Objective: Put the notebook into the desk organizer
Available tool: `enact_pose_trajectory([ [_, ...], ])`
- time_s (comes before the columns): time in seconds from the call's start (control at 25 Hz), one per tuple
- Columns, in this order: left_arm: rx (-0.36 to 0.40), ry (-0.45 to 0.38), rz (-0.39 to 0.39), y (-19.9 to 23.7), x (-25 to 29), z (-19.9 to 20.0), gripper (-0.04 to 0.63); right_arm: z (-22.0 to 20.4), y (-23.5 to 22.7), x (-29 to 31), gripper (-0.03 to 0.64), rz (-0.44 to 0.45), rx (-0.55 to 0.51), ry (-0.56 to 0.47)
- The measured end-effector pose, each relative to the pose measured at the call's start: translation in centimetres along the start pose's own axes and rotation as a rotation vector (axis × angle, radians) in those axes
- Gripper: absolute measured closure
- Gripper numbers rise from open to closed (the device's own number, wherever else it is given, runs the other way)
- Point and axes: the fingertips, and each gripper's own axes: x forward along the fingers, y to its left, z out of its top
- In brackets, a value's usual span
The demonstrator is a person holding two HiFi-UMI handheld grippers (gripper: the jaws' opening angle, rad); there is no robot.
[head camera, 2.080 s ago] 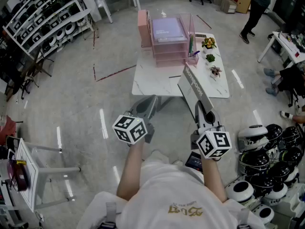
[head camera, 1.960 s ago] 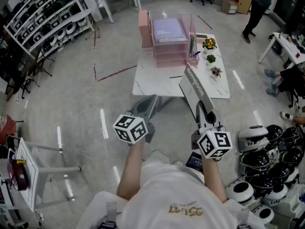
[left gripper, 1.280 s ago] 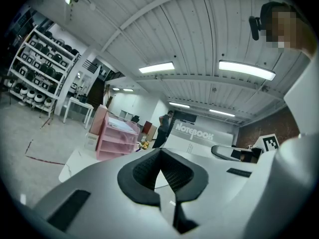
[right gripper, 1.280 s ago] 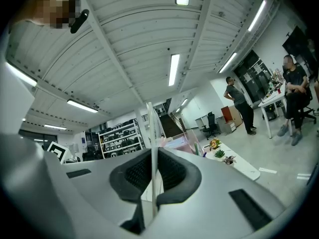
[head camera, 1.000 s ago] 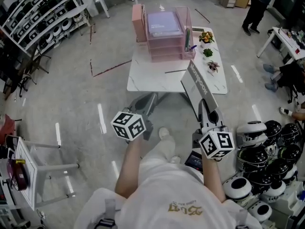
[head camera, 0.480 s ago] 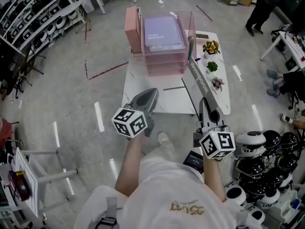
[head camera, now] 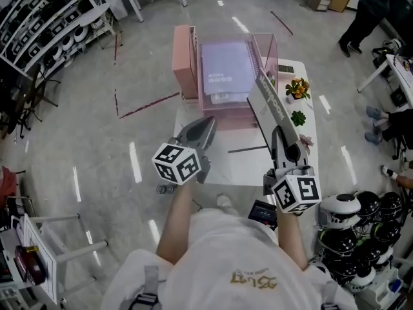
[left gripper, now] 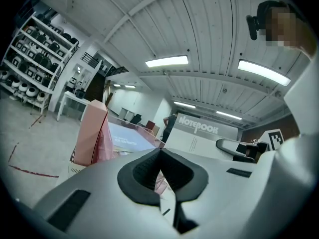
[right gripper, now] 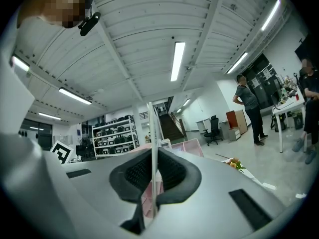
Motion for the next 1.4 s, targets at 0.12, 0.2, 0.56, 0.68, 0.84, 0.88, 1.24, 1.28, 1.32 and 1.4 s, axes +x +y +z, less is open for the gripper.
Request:
enact_pose_trajectory([
  [0.12, -0.010, -0.008, -0.013, 1.6, 1.2, 1.0, 0.581, 0.3, 0.2, 2.1, 0.597, -0.004, -0.018, 0.002],
  [0.2, -0.017, -0.011, -0.020, 2.4, 1.8, 1.3, 0.580, 0.4, 0.3, 3.0, 0.597, -0.009, -0.038, 0.001],
  [0.56, -0.042, -0.016, -0.002, 3.9, 2.3, 0.8, 0.580, 0.0, -0.7, 4.4, 0.597, -0.020, -0.065, 0.011],
  [0.68, -0.043, -0.017, 0.006, 4.0, 2.2, 0.7, 0.580, 0.3, -0.8, 4.6, 0.597, -0.017, -0.076, 0.012],
  [0.84, -0.034, -0.026, 0.016, 4.1, 2.4, 1.0, 0.580, 0.1, -1.0, 5.1, 0.597, -0.005, -0.087, 0.011],
  [0.88, -0.031, -0.028, 0.018, 4.1, 2.5, 1.2, 0.580, 0.1, -1.0, 5.2, 0.597, -0.001, -0.088, 0.011],
  [1.24, -0.022, -0.050, 0.042, 5.3, 3.4, 2.3, 0.580, 0.4, -0.9, 7.0, 0.597, 0.036, -0.147, 0.014],
  [1.28, -0.023, -0.051, 0.044, 5.5, 3.5, 2.3, 0.580, 0.4, -0.9, 7.3, 0.597, 0.038, -0.155, 0.016],
  [1.32, -0.026, -0.052, 0.048, 5.7, 3.6, 2.3, 0.580, 0.3, -0.9, 7.6, 0.597, 0.040, -0.164, 0.020],
  [1.4, -0.030, -0.053, 0.056, 6.1, 3.7, 2.4, 0.580, 0.1, -0.8, 8.0, 0.597, 0.044, -0.184, 0.028],
])
